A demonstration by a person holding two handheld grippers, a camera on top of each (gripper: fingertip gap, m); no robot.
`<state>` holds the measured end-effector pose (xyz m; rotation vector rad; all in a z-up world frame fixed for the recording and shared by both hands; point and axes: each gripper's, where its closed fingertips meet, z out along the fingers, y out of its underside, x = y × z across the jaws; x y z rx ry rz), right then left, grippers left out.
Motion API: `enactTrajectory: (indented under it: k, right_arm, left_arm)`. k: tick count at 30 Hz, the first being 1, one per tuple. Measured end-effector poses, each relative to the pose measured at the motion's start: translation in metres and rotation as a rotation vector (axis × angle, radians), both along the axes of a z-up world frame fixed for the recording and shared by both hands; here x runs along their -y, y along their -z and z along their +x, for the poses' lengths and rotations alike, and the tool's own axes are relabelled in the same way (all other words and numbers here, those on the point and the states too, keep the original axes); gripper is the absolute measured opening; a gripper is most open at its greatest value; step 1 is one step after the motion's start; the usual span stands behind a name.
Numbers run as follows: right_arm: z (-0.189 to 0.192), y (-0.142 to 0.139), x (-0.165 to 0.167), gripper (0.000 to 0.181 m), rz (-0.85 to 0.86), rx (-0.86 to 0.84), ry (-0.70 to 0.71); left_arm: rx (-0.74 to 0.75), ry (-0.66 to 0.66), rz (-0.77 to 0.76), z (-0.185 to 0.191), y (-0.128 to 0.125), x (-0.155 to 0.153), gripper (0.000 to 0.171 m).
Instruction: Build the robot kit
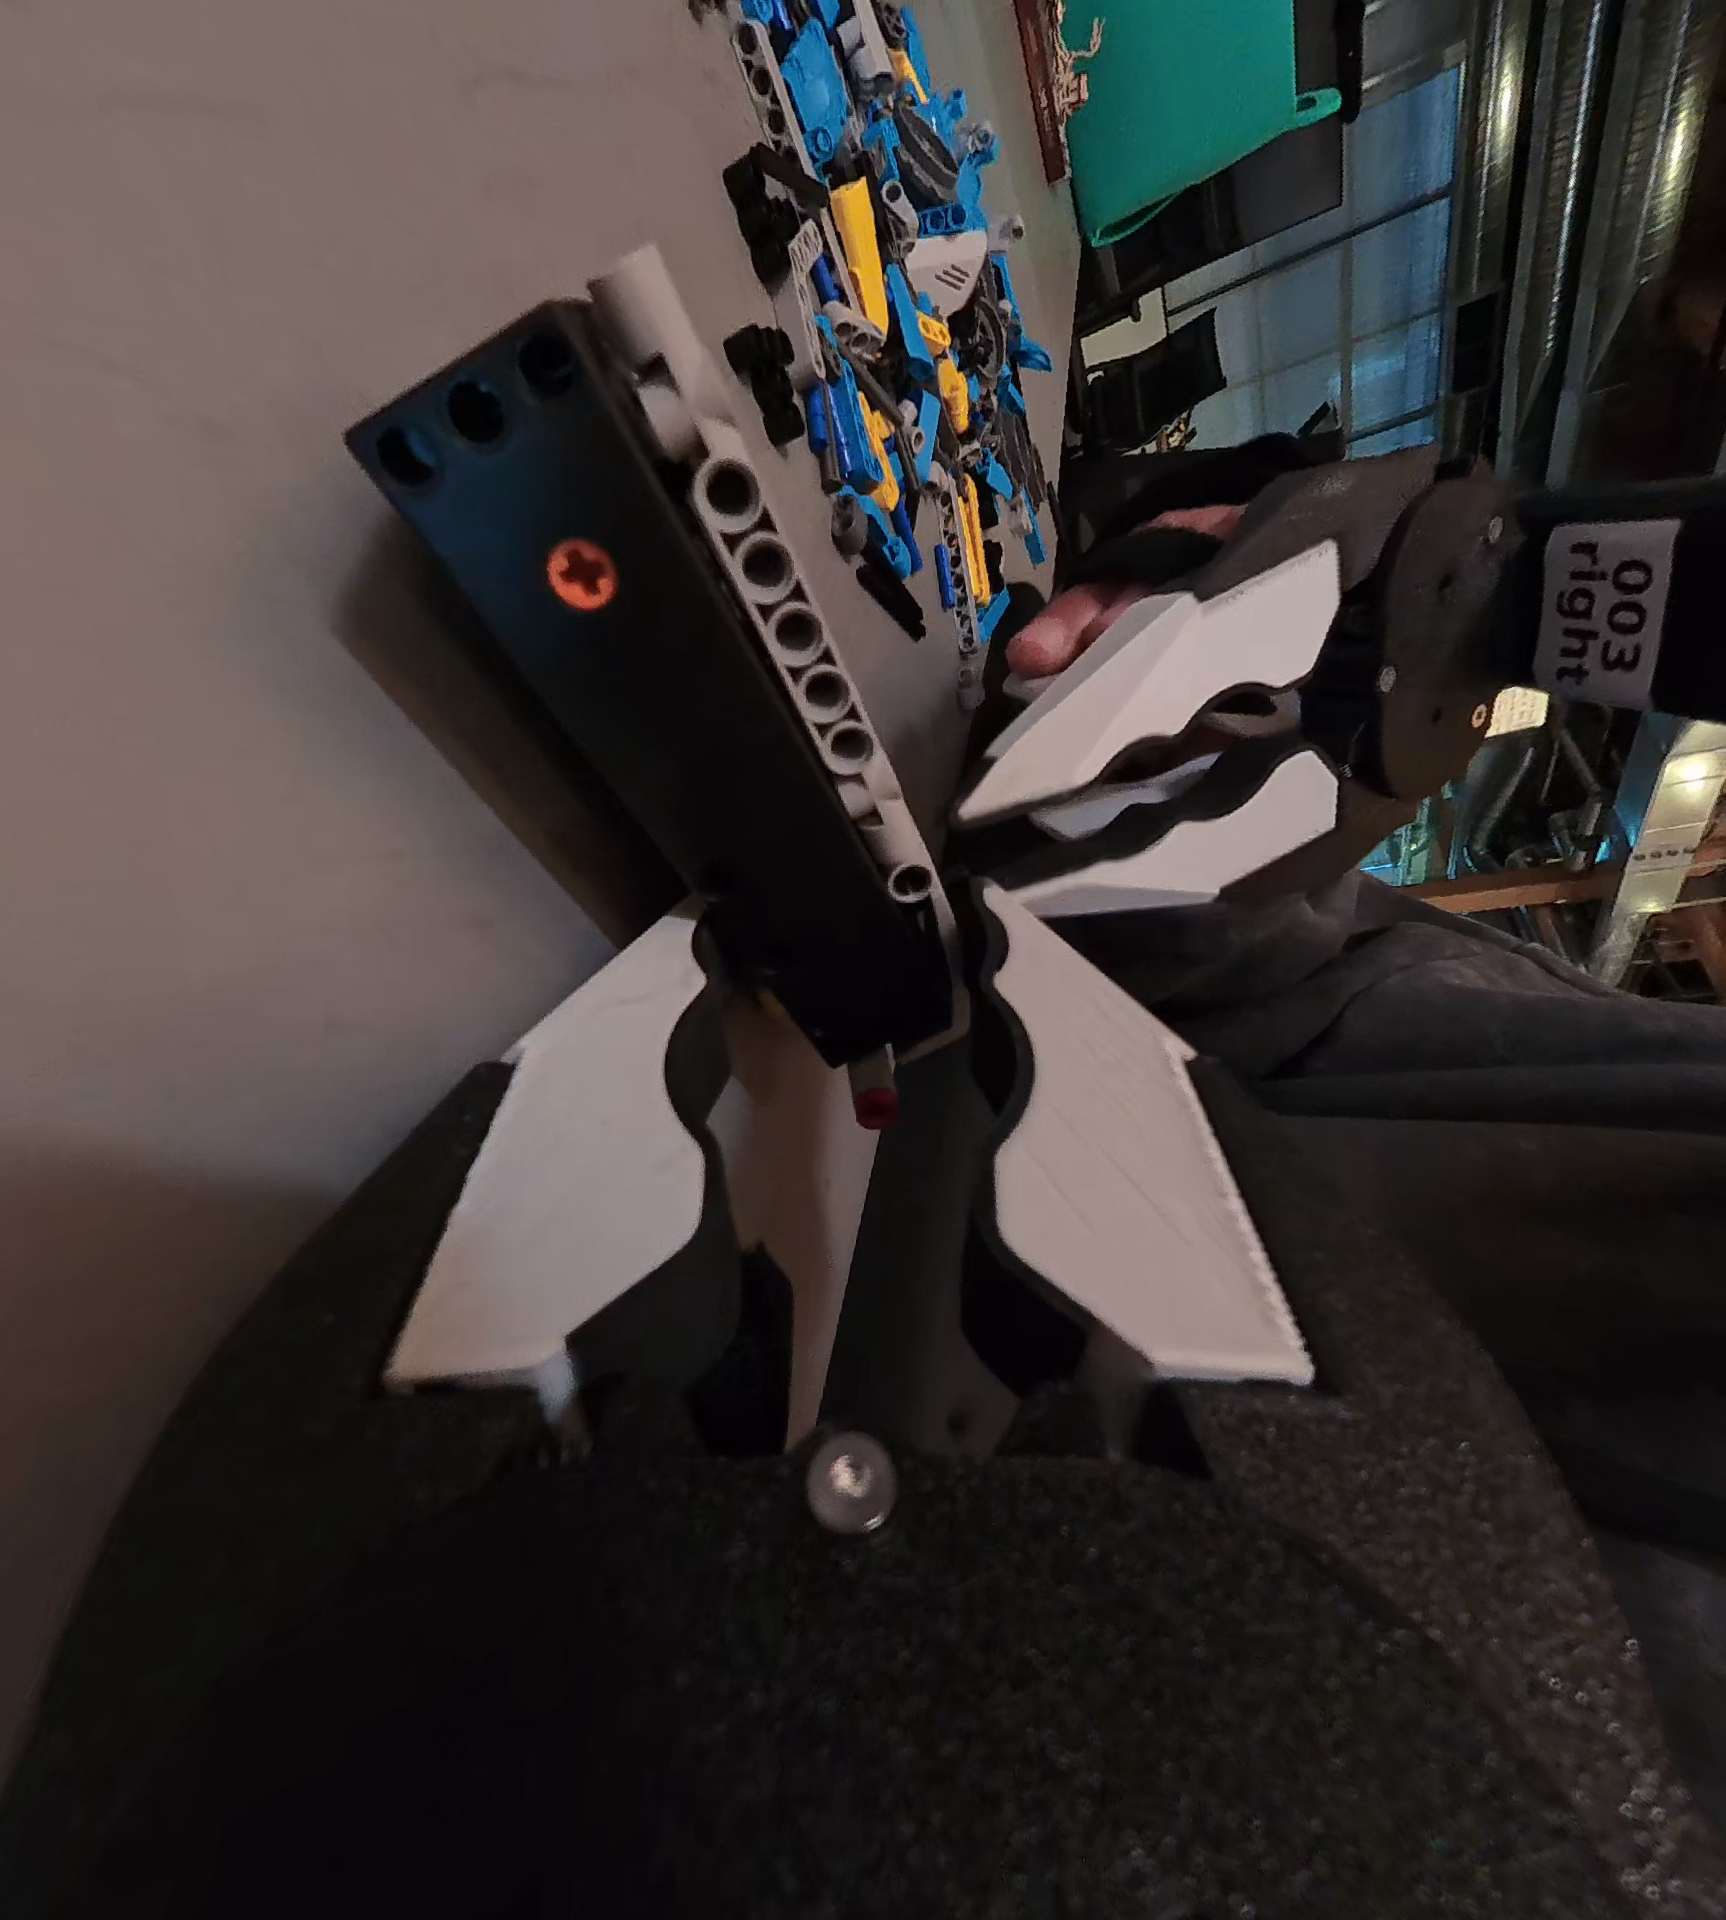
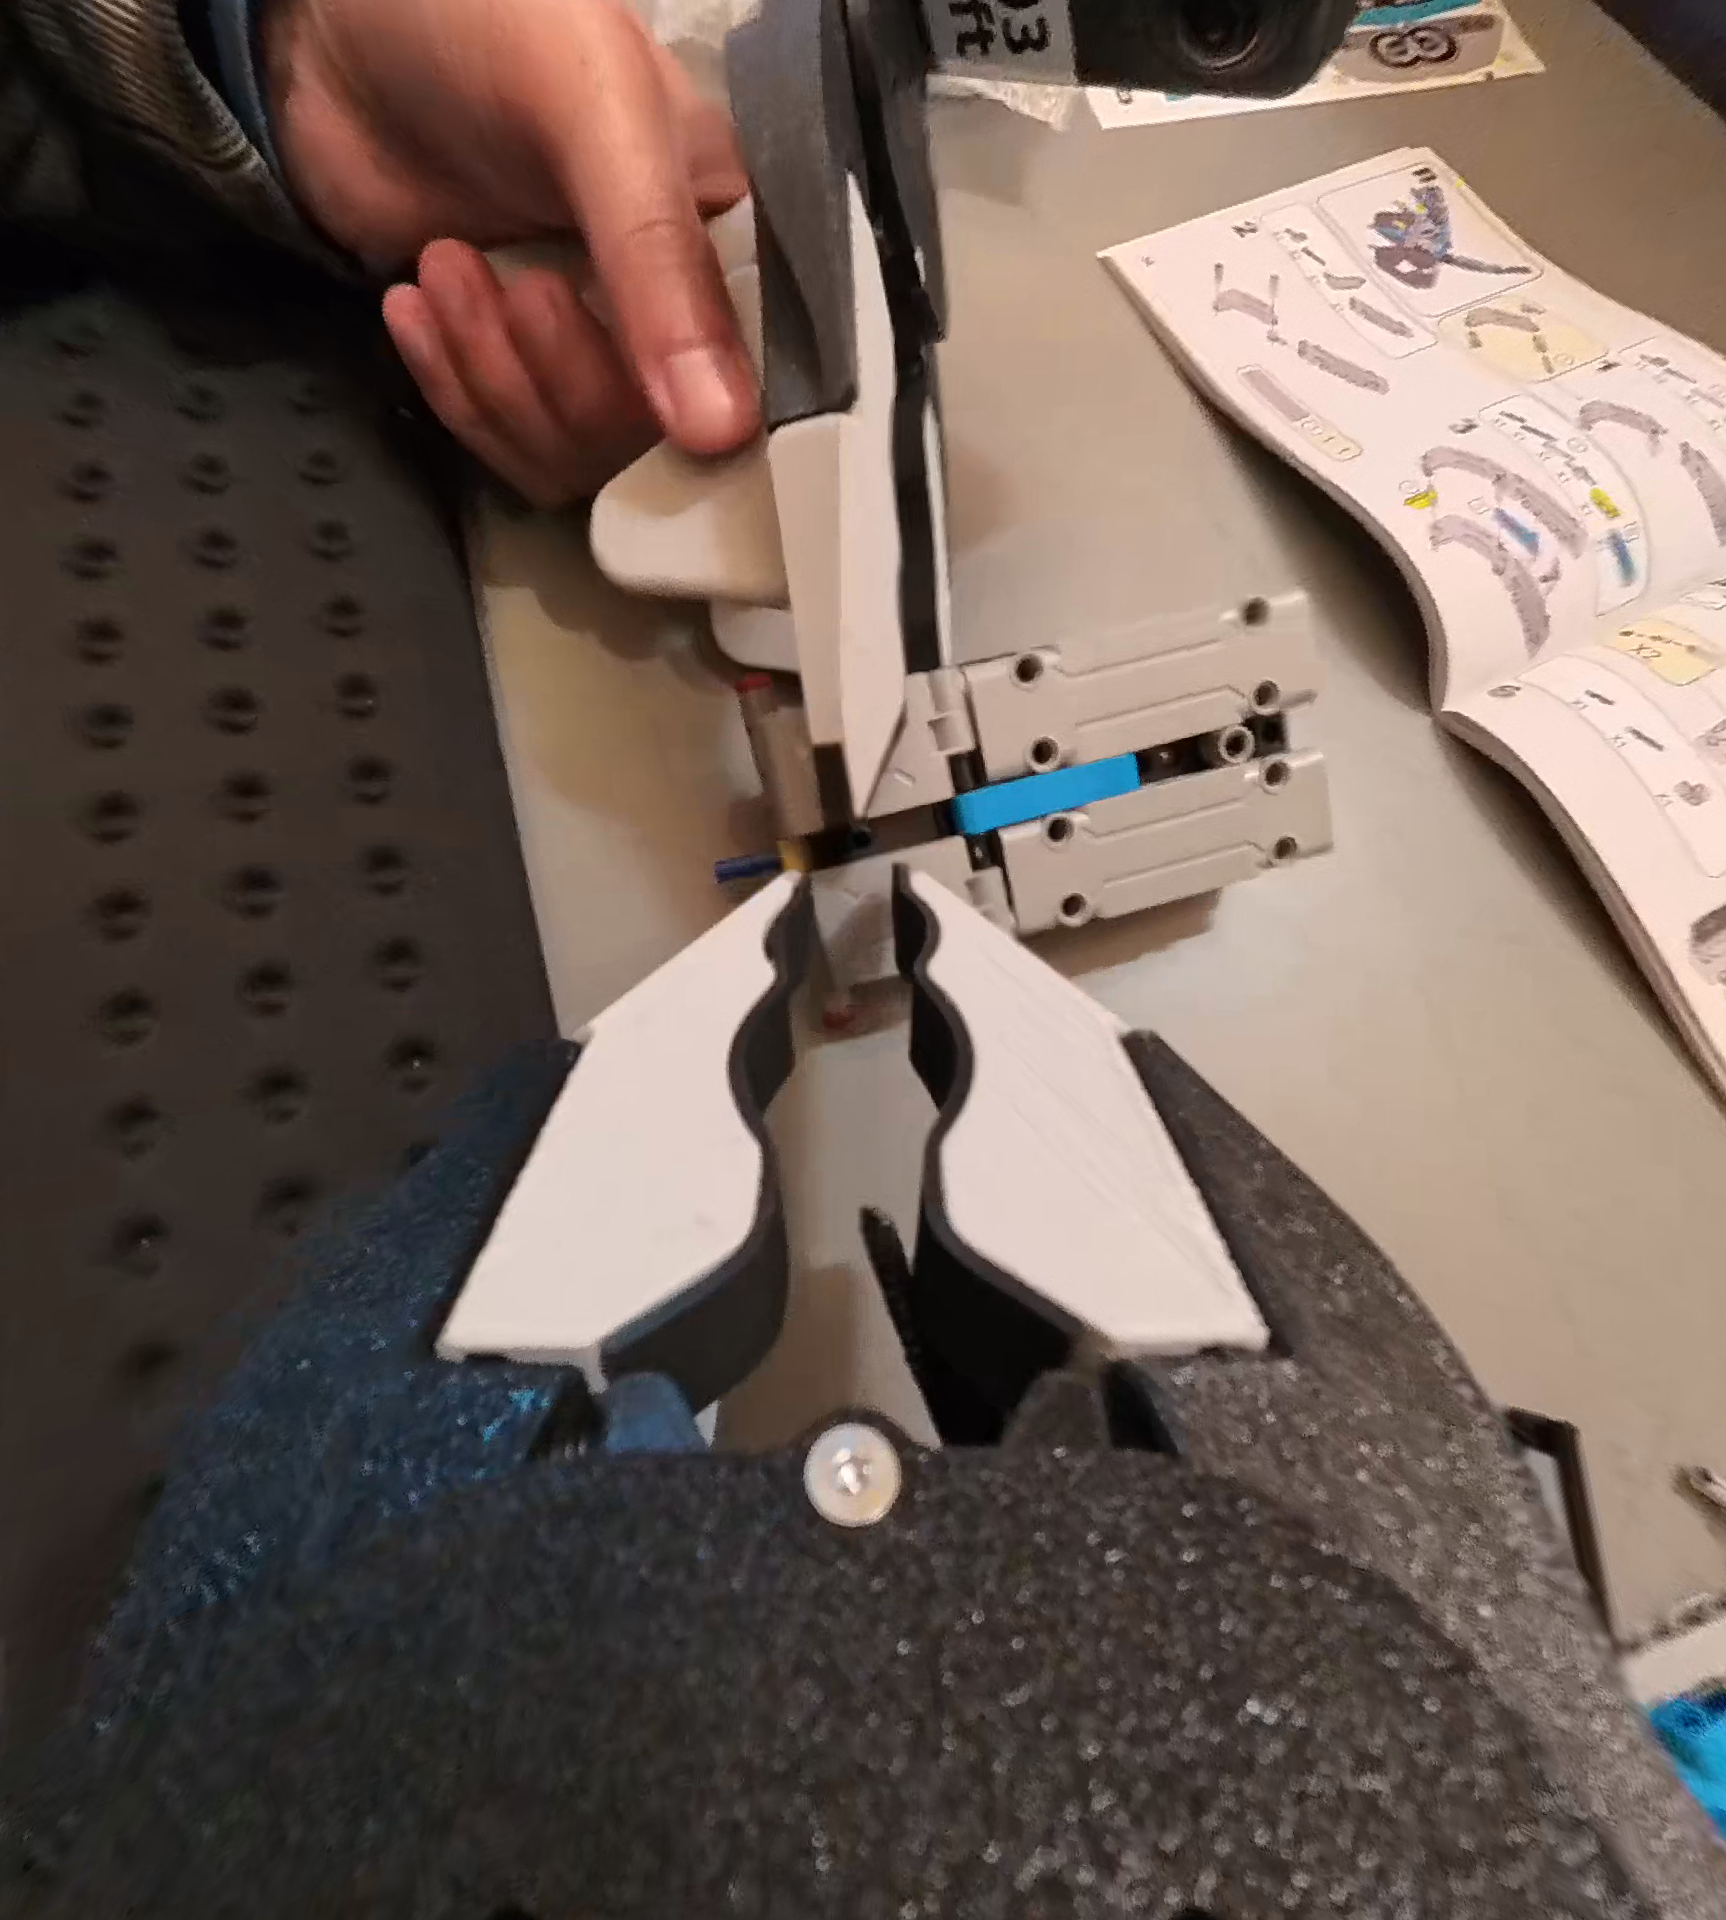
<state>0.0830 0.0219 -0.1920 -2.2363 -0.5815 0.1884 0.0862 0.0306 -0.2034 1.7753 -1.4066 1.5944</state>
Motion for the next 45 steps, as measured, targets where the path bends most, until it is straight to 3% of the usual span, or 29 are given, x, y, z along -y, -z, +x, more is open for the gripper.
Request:
enactTrajectory:
  k: [1, 4, 7, 23, 34, 42, 44, 45]
  right_arm:
    - [0.003, -0.001, 0.0, 0.013, 0.016, 0.016, 0.012]
    - [-0.001, -0.003, -0.003, 0.013, 0.03, -0.004, 0.008]
    - [0.0, -0.003, -0.006, 0.001, 0.055, 0.013, 0.013]
    - [-0.004, -0.002, -0.007, 0.0, 0.075, 0.098, -0.032]
    - [-0.006, 0.001, -0.009, 0.0, 0.064, 0.047, -0.029]
    - [-0.002, -0.001, -0.01, 0.0, 0.085, 0.078, -0.014]
    - [-0.001, -0.001, -0.012, 0.0, 0.082, 0.066, 0.004]
    - [0.0, -0.001, -0.012, 0.0, 0.085, 0.058, 0.012]
  left_arm:
    - [-0.003, 0.0, -0.005, 0.0, 0.0, 0.0, 0.041]
    - [-0.003, -0.002, -0.008, 0.001, 0.0, 0.0, 0.041]
    - [-0.002, -0.002, -0.008, 0.001, 0.0, 0.0, 0.041]
    - [-0.007, 0.003, -0.005, 0.0, 0.0, 0.0, 0.04]
    - [-0.036, 0.008, -0.035, -0.001, 0.0, -0.002, 0.039]
    - [-0.053, -0.008, -0.178, 0.0, -0.011, -0.004, 0.055]
    - [-0.055, -0.02, -0.169, 0.002, -0.01, -0.005, 0.052]
    - [-0.069, -0.038, -0.155, 0.003, -0.006, -0.008, 0.042]
